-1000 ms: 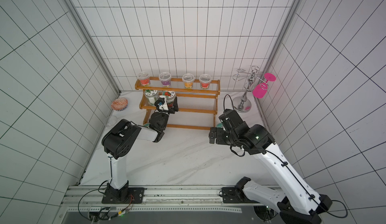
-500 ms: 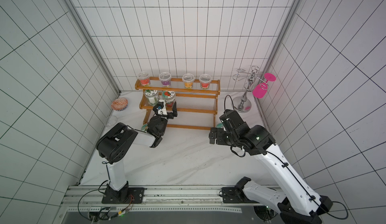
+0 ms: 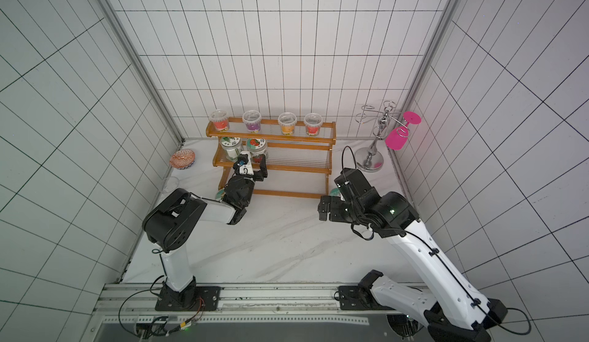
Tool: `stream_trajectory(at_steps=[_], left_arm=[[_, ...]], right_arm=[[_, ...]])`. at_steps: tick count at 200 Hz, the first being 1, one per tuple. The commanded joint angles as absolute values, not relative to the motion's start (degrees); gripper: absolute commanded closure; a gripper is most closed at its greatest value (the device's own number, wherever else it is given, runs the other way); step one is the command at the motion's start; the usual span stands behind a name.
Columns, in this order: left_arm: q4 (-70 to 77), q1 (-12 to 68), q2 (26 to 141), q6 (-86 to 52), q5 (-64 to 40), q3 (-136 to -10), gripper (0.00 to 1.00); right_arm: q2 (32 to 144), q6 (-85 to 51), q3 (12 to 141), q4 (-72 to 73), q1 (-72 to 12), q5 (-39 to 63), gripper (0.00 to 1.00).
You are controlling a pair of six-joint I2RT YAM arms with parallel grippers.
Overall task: Place the seed container on the shelf
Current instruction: Place the seed jar on the shelf.
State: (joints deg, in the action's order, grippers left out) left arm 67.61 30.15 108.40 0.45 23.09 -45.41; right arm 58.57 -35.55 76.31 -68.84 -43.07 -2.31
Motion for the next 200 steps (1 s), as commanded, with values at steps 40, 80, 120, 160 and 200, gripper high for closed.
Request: stream_trajectory(at_steps=[40,80,120,160,200], left_arm=[[65.7,30.4,104.0,0.0,21.4,-43.6,0.15],[55.5,34.4,92.4,2.4,23.5,-38.3,0.06],[26.1,35.9,75.0,-7.6,23.8,-36.8,0.04],[1.1,35.0,62.2,-19.7,21.6,-37.6,0.01],[-19.1,29.2,58.3,-28.6,17.1,-41.3,0.01]], right_arm=[[57.7,-34.6,74.7,-68.2,-42.2,-1.5,0.00],[55.9,-32.2,72.6,-64.7,-42.2,-0.8,0.00],[54.1,-27.1,68.2,-57.6,-42.2,1.8,0.00],[52.4,-22.5,62.0,-46.8,-42.2,6.9,0.00],[53.3,-21.4,57.0,-38.3,-42.2,13.0,0.00]])
